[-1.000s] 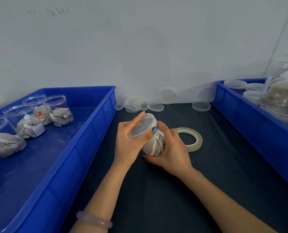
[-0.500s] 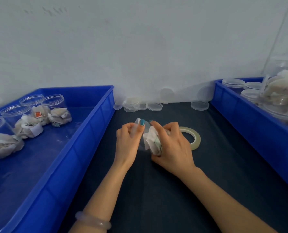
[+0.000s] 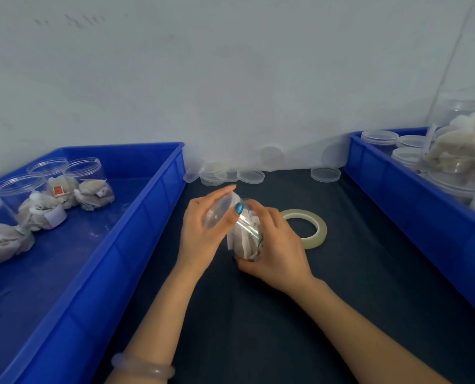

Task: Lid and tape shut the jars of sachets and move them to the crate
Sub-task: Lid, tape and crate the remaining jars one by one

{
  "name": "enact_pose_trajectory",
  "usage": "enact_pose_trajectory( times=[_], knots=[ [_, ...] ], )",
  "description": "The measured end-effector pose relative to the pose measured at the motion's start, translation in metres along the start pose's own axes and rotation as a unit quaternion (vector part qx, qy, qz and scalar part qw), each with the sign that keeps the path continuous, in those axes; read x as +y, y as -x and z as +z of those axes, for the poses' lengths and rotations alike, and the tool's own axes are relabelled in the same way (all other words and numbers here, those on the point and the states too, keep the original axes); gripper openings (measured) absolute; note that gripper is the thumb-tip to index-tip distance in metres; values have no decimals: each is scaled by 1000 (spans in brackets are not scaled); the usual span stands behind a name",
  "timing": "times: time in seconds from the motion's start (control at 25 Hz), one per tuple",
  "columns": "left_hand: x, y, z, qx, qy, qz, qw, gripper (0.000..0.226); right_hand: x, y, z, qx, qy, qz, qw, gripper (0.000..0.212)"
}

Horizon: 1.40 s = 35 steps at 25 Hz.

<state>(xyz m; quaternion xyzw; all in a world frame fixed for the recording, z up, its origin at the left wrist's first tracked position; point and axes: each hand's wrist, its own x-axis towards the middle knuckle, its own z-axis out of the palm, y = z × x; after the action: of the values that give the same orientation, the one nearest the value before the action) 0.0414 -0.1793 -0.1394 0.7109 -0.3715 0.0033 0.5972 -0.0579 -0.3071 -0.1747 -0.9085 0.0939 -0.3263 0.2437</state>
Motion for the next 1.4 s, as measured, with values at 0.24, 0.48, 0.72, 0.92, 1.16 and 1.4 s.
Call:
enact_pose_trajectory(
  times=[0.24, 0.48, 0.72, 0.92, 1.16, 1.4],
  knots=[
    [-7, 0, 5, 44, 20, -117, 992, 59, -15, 7, 9, 122, 258, -80, 955, 93],
    [0, 3, 7, 28, 90, -71, 993, 43, -11, 0, -7, -9, 129, -6, 992, 101],
    [1, 1, -4, -73, 152, -27, 985, 34, 5, -9, -26, -236, -273, 102, 927, 76],
    [0, 2, -6, -104, 167, -6, 980, 31, 12, -10, -28, -298, -364, 100, 877, 69],
    [-2, 0, -9, -108, 175, 5, 979, 35, 8, -11, -27, -297, -326, 101, 892, 71],
    [-3, 1, 4, -47, 164, -60, 983, 72, 7, -10, -21, -150, -212, 85, 962, 102]
  ],
)
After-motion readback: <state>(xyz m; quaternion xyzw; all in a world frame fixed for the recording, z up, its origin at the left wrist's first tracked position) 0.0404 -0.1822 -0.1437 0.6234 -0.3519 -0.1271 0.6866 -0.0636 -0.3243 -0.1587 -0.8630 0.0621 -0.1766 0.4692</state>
